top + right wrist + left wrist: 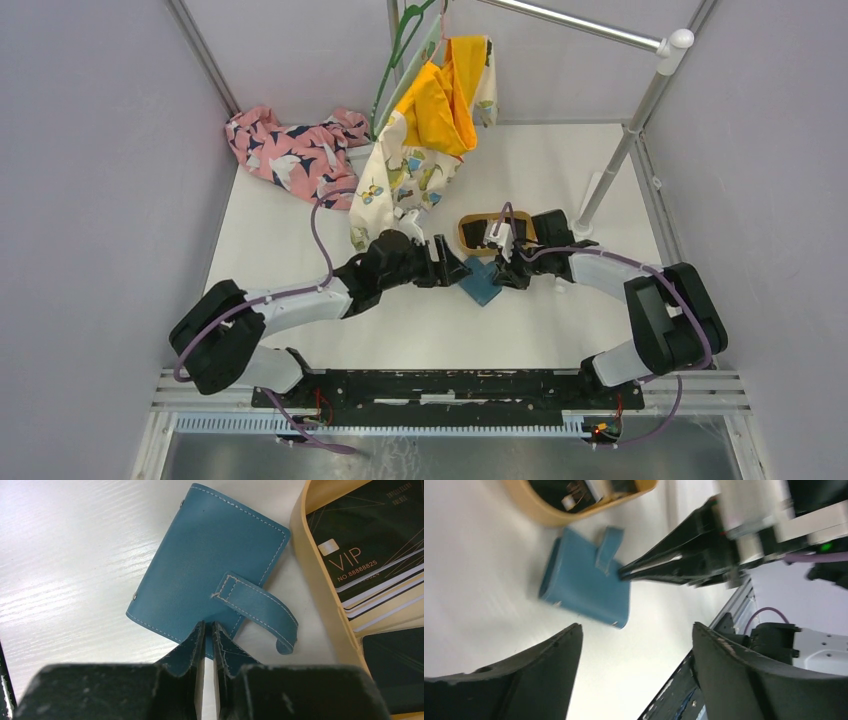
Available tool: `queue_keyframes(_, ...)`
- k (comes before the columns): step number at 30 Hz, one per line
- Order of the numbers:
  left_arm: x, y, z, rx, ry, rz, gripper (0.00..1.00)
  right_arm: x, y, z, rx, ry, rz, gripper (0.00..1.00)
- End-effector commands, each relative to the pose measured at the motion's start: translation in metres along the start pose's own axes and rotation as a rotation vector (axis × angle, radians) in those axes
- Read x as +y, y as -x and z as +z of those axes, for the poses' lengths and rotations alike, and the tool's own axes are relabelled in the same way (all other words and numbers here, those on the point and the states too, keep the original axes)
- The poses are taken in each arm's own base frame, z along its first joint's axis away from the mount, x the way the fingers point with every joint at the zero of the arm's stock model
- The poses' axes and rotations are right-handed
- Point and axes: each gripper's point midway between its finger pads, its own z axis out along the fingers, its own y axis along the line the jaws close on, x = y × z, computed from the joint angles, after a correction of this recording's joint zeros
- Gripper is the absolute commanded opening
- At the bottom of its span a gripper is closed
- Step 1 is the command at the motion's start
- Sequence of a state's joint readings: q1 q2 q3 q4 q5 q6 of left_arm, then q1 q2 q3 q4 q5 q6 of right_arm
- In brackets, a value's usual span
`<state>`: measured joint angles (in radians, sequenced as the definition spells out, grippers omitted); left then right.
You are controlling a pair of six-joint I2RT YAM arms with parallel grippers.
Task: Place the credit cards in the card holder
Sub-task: Close the card holder at the center of the board.
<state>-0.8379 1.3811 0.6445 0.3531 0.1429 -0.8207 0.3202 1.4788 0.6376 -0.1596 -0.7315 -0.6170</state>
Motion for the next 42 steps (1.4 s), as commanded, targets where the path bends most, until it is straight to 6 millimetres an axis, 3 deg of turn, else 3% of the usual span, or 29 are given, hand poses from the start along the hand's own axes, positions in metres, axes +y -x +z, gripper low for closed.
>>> queue_keyframes(1,0.036,-0.031,-0.001,0.056,0.105,-0.099,0.90,-0.009,-0.016,-0.001,0.107,-0.037,0.002,0.14)
queue_keyframes(6,0.047,-0.045,0.007,0.038,0.094,-0.248,0.96,-0.006,-0.020,0.000,0.119,-0.016,0.019,0.14)
queue_keyframes(15,0.053,-0.043,0.039,-0.018,0.063,-0.434,0.94,0.000,-0.020,0.002,0.118,0.021,0.034,0.13)
queue_keyframes(22,0.077,-0.050,0.053,-0.066,0.106,-0.534,0.82,0.004,-0.019,0.003,0.114,0.049,0.042,0.13)
queue_keyframes(26,0.079,-0.051,0.063,-0.088,0.061,-0.597,0.77,0.006,-0.021,0.004,0.120,0.064,0.049,0.13)
queue_keyframes(36,0.067,-0.053,0.083,-0.092,-0.100,-0.629,0.40,0.011,-0.019,0.004,0.116,0.093,0.050,0.13)
queue_keyframes(40,0.066,-0.054,0.080,-0.089,-0.112,-0.572,0.11,0.017,-0.001,0.000,0.060,0.139,0.009,0.15)
queue_keyframes(42,0.063,-0.055,0.075,-0.083,-0.115,-0.520,0.05,0.025,0.014,-0.008,0.007,0.186,-0.020,0.18)
